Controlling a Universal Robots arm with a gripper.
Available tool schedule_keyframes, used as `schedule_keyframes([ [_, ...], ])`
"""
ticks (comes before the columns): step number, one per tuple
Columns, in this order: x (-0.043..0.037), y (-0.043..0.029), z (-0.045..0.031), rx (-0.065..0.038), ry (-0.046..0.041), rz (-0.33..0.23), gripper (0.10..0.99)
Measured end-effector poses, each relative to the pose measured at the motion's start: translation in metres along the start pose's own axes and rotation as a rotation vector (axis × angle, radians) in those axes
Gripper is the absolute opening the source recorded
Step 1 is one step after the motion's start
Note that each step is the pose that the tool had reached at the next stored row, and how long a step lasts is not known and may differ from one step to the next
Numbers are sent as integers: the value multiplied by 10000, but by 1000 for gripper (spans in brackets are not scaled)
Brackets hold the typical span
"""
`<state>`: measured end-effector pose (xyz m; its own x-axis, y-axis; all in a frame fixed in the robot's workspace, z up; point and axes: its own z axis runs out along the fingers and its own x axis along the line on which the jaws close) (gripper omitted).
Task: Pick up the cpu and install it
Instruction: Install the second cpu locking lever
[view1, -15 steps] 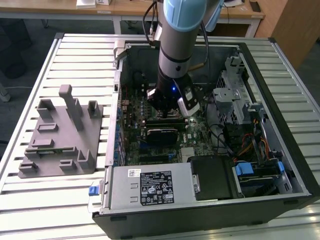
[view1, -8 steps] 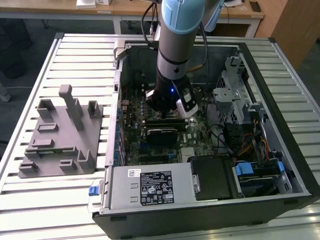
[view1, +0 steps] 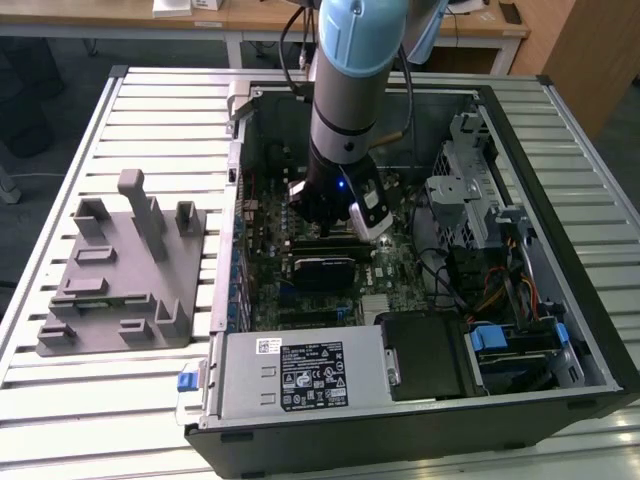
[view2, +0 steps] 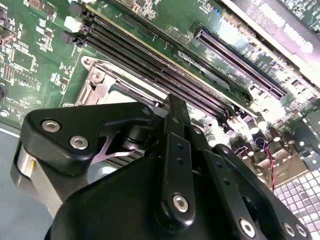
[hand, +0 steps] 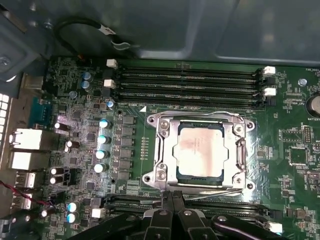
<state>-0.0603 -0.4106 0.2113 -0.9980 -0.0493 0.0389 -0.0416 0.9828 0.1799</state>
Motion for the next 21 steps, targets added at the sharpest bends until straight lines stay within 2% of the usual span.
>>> schedule_keyframes([
  [4,23,-24,2,-23,1,-1,106],
  [9,68,-38,16,-116,-4,-5,106],
  [15,80,-59,54,-403,-17,-18,106],
  [16,88,-67,61,-519,-21,-25,106],
  [21,105,-93,75,-533,-22,-25,106],
])
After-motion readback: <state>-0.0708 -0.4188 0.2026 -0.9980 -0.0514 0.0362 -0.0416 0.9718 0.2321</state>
